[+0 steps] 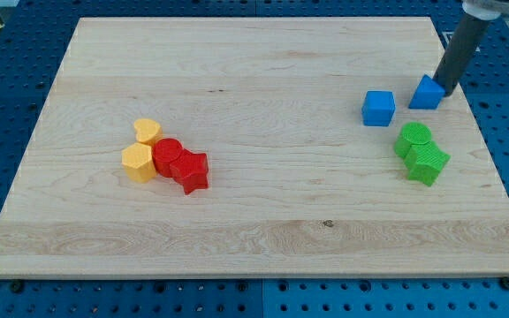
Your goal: Place the blue triangle towards the right of the blue cube
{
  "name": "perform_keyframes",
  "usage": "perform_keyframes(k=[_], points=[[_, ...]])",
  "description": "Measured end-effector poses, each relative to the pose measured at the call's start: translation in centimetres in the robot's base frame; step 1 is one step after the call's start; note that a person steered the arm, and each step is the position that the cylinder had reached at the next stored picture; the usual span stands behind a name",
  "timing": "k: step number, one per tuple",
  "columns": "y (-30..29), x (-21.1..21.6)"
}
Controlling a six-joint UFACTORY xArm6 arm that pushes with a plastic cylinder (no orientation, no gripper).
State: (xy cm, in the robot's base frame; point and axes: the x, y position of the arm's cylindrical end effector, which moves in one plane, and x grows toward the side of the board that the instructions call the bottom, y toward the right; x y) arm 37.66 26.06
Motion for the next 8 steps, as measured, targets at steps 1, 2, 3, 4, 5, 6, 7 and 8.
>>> perform_keyframes(k=[1,2,3,4,5,6,7,8], points=[[-0.7,1.4],[-1.6,1.5],[-1.7,1.5],[-1.7,1.1],[-1.6,-0.5],[-1.2,-2.9],[-1.5,-5.0],[-3.4,-4.3]])
